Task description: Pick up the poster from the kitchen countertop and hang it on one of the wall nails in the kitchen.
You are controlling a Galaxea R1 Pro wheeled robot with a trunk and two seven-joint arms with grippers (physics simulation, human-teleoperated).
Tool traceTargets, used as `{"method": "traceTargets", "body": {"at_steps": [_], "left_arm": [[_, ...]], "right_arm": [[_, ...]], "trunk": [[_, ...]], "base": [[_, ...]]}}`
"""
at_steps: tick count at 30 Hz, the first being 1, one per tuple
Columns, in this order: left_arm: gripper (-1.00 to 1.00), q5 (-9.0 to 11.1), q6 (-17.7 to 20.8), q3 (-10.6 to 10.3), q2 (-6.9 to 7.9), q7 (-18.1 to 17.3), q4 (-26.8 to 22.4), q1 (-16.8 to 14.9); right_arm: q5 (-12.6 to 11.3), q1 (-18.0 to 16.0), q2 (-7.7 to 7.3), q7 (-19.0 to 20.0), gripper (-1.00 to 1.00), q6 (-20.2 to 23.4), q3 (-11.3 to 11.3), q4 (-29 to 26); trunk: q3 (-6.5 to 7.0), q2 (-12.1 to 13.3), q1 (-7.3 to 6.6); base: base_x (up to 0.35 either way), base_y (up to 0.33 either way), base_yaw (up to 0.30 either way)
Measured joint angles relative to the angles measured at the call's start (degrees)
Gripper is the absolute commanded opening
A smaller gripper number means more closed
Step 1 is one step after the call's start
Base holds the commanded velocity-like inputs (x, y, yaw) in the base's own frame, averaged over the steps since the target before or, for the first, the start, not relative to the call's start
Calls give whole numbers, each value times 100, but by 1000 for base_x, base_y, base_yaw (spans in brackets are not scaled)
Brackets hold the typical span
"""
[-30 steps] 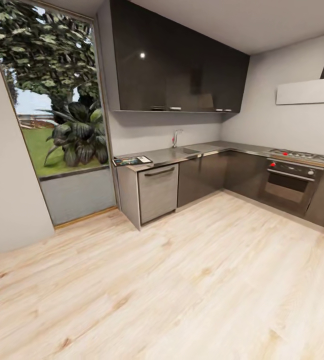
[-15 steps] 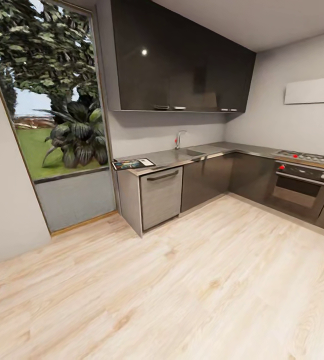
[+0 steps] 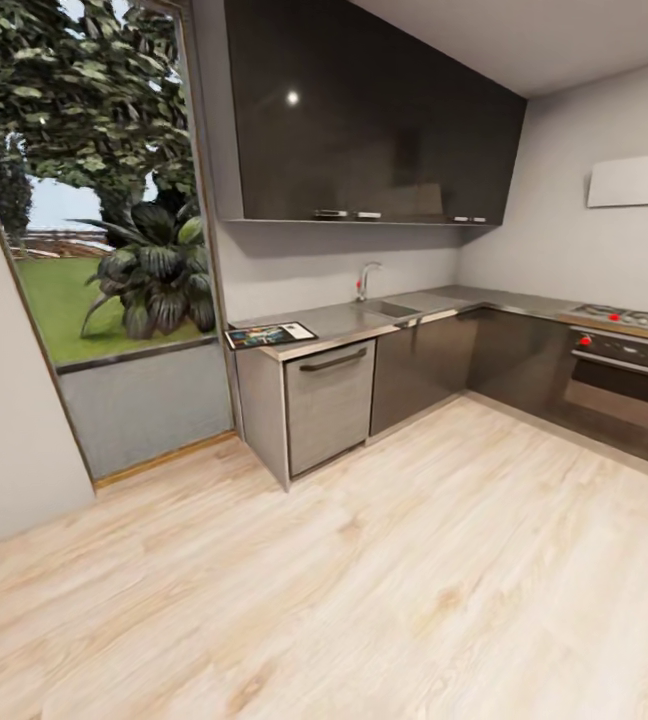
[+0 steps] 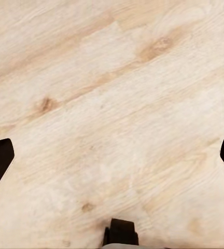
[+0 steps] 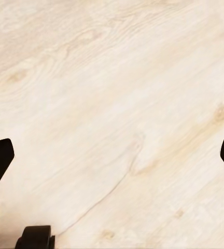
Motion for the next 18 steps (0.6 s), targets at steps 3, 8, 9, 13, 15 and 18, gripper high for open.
{"method": "traceTargets", "body": {"at_steps": [3, 8, 9, 13, 15, 18], "left_arm": [[100, 0, 0, 4, -1, 0, 0, 0], [100, 0, 0, 5, 0, 0, 0, 0], [100, 0, 0, 4, 0, 0, 0, 0], [100, 0, 0, 7, 0, 0, 0, 0], [100, 0, -1, 7, 0, 0, 1, 0], [100, 0, -1, 7, 0, 0, 1, 0]], "right_arm": [[0, 0, 0, 0, 100, 0, 0, 0], [0, 0, 0, 0, 100, 0, 0, 0], [0, 0, 0, 0, 100, 0, 0, 0], [0, 0, 0, 0, 100, 0, 0, 0], [0, 0, 0, -1, 100, 0, 0, 0], [0, 0, 0, -1, 100, 0, 0, 0]], "trunk": [[0, 0, 0], [0, 0, 0], [0, 0, 0], [0, 0, 0], [0, 0, 0], [0, 0, 0]], "base": [[342, 106, 0], [342, 98, 0], [342, 87, 0], [342, 72, 0], [342, 29, 0], [342, 13, 0]]}}
